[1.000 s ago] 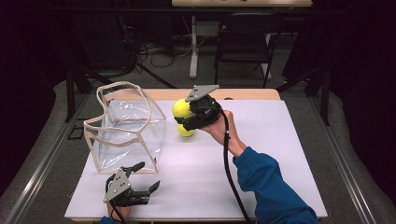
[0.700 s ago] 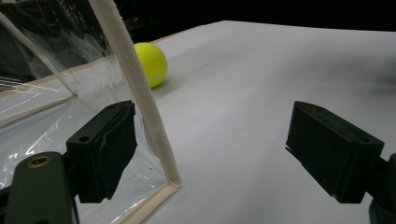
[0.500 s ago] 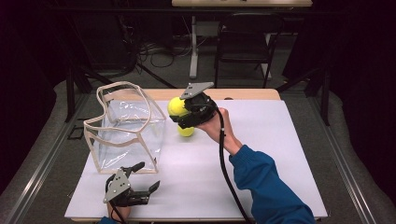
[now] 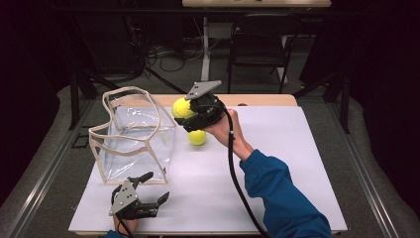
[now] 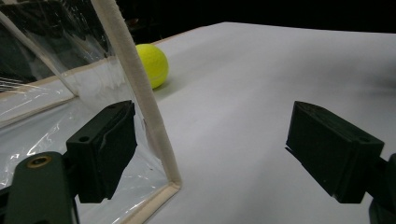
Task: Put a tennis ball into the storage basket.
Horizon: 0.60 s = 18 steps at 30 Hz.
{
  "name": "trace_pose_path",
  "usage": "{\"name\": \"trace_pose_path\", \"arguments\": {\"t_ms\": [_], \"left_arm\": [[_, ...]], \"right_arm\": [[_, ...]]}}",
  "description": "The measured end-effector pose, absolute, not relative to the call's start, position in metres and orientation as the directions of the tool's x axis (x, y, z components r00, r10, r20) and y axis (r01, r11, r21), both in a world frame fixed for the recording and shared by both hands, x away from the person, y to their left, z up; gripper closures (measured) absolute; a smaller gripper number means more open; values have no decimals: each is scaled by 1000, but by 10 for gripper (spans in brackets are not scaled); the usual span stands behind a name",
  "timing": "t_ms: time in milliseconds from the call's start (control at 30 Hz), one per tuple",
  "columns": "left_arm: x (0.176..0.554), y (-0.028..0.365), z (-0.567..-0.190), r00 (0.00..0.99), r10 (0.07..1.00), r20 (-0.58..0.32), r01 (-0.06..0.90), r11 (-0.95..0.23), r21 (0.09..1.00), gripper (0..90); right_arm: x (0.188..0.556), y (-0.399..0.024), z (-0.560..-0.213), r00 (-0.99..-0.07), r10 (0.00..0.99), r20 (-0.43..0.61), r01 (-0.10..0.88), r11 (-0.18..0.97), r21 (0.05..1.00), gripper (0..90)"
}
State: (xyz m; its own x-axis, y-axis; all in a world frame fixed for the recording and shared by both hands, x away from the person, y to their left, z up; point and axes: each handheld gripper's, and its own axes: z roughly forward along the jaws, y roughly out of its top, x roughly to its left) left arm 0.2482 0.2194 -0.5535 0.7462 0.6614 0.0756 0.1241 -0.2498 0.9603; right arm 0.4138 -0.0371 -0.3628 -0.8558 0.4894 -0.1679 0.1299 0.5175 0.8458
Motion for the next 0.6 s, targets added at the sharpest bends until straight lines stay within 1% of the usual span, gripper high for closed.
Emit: {"name": "trace_pose_path", "arguments": {"t_ms": [600], "left_arm": [[248, 220, -553, 745, 663, 72, 123, -243, 962, 159]], "right_arm": [[418, -20, -353, -859, 473, -194, 108, 538, 836, 259]]}}
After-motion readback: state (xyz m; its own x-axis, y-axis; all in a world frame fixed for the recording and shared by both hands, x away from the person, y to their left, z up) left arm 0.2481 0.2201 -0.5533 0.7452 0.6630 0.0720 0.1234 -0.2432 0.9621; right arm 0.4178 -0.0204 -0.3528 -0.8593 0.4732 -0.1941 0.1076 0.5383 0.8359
